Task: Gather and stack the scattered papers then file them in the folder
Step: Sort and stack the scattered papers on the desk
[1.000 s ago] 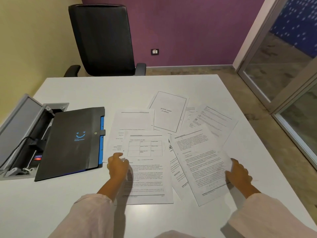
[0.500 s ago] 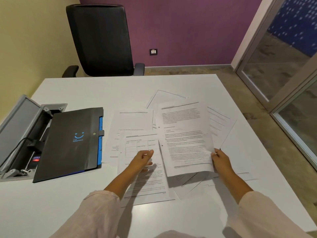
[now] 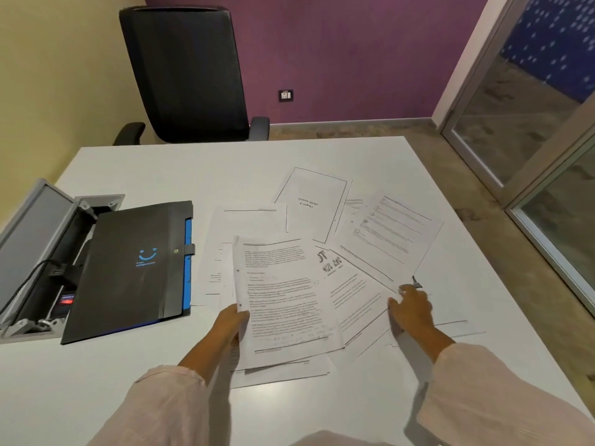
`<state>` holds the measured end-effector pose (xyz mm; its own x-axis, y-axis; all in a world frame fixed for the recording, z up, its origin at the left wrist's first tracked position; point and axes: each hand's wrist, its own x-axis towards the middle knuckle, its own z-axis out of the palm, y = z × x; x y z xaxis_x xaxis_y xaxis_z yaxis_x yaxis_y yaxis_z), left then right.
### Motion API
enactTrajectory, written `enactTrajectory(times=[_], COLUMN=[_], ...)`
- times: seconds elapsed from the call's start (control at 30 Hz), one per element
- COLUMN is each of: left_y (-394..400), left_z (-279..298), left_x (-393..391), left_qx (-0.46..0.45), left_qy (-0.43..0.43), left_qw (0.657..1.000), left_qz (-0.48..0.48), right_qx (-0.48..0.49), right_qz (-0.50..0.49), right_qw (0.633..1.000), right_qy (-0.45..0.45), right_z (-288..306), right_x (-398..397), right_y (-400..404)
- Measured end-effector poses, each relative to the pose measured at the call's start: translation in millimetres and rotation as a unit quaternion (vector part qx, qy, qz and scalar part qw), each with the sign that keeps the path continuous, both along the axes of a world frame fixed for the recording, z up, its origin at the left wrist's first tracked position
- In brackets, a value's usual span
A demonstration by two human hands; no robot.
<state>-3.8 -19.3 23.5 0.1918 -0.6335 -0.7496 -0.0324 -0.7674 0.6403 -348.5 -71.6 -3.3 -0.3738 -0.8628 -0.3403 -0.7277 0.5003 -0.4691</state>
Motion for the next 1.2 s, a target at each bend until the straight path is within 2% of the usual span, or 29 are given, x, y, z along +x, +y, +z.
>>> enactTrajectory(times=[0.1, 0.2, 0.33, 0.53, 0.63, 0.7, 0.8, 0.9, 1.03, 1.1, 1.13, 1.2], left_y=[9, 10, 9, 7, 6, 6, 5, 5, 5, 4, 5, 5], left_z=[-2, -4, -4, -3, -1, -1, -2, -2, 1, 0, 0, 0], left_x=[1, 0, -1, -2, -4, -5, -7, -12, -18, -20, -21, -21], left_qx=[-0.001, 0.003, 0.004, -0.001, -0.006, -0.008, -0.006, -0.007, -0.006, -0.004, -0.003, -0.007], left_qy=[0.008, 0.006, 0.014, 0.008, 0.009, 0.013, 0.010, 0.022, 0.029, 0.028, 0.030, 0.033], left_qw=[1.000, 1.000, 1.000, 1.000, 1.000, 1.000, 1.000, 0.999, 0.999, 0.999, 0.999, 0.999], left_qz=[0.010, 0.011, 0.017, 0.005, 0.005, 0.008, 0.012, 0.042, 0.029, 0.025, 0.024, 0.024], right_qx=[0.014, 0.026, 0.028, -0.047, -0.079, -0.109, -0.181, -0.263, -0.314, -0.301, -0.273, -0.175], right_qz=[-0.024, -0.057, 0.006, 0.119, 0.132, 0.131, 0.105, 0.077, -0.013, -0.090, -0.131, -0.184], right_qw=[1.000, 0.991, 0.978, 0.977, 0.979, 0.976, 0.951, 0.920, 0.858, 0.821, 0.813, 0.848], right_qy=[-0.010, -0.122, -0.207, -0.171, -0.132, -0.137, -0.227, -0.281, -0.405, -0.477, -0.497, -0.466], right_z=[0, 6, 18, 37, 58, 72, 101, 127, 146, 145, 141, 116], right_x=[-15, -17, -5, 12, 9, 6, 2, -3, -5, -1, 2, 7], right_y=[-1, -7, -7, -4, -2, 0, 3, -1, -15, -19, -19, -20])
